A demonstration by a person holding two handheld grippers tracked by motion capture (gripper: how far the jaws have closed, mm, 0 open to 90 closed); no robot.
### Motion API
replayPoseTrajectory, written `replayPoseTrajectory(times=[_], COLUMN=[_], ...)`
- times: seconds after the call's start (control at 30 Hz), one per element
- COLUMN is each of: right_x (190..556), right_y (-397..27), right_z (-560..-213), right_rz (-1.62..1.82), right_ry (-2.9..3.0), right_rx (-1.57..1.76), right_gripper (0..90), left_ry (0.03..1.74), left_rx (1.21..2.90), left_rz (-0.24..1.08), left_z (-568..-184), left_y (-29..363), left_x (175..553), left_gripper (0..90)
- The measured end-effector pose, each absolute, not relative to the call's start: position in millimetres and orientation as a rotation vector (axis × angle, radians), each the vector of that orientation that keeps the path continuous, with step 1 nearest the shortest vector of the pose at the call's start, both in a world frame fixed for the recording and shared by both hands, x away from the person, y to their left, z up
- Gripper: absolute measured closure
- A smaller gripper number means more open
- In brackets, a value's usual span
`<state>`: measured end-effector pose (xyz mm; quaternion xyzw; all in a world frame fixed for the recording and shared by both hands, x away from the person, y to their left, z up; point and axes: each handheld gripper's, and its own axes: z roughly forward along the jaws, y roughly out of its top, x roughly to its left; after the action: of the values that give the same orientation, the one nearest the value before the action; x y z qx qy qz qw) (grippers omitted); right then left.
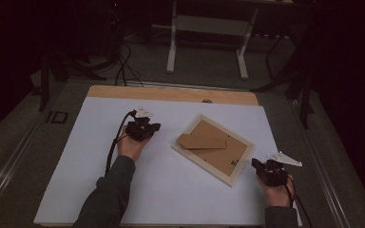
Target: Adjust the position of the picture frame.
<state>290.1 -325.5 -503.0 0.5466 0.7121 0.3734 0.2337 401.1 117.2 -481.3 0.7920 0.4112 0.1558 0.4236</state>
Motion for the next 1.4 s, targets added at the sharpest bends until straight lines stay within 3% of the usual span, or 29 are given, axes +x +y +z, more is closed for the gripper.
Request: replayPoseTrajectory(times=[1.4], right_x=[299], right_y=[-318], right_z=[-519], right_rz=[0.995], right_ry=[2.077], right_rx=[1.539], right_gripper=[89.8], left_ry=[1.057], left_rx=[2.067], left_rz=[0.27], left_z=[-521], left_y=[64], left_x=[424], left_gripper=[90.0])
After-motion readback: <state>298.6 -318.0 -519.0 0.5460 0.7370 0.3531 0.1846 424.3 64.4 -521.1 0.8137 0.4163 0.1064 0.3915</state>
